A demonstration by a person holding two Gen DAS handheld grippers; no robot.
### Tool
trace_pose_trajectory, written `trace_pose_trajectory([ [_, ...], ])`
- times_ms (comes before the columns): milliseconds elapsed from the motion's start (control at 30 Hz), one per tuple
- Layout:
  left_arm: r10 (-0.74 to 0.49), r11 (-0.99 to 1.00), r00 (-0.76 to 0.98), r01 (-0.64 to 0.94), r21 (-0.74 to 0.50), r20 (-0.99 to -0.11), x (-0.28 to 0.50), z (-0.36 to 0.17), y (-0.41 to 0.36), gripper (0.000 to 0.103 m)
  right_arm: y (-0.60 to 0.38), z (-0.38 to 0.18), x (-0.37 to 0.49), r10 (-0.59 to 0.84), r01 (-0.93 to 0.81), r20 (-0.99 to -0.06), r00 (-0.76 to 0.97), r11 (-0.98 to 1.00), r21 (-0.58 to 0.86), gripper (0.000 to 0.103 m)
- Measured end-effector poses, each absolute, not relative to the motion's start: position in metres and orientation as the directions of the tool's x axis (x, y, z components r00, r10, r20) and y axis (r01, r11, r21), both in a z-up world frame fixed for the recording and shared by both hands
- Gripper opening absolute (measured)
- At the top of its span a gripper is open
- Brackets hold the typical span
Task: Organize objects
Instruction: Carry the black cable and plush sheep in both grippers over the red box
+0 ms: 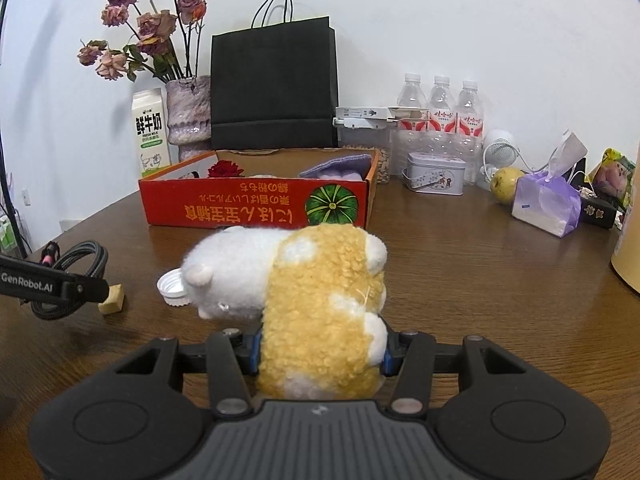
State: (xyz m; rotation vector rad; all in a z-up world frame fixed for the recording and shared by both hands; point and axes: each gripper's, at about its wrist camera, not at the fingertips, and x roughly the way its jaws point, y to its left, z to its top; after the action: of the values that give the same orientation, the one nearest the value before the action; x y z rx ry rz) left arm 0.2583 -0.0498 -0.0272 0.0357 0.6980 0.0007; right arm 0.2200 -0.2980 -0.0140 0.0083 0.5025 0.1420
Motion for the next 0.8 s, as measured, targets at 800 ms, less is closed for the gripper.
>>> trace_pose_trajectory([
  [800, -0.001, 1.000, 0.800, 0.020, 0.025, -0.600, 0.283, 0.012, -0.046, 0.093, -0.272, 0.024, 0.249, 0.172, -0.172, -0.434, 0.884, 0.984, 0.040, 0.048],
])
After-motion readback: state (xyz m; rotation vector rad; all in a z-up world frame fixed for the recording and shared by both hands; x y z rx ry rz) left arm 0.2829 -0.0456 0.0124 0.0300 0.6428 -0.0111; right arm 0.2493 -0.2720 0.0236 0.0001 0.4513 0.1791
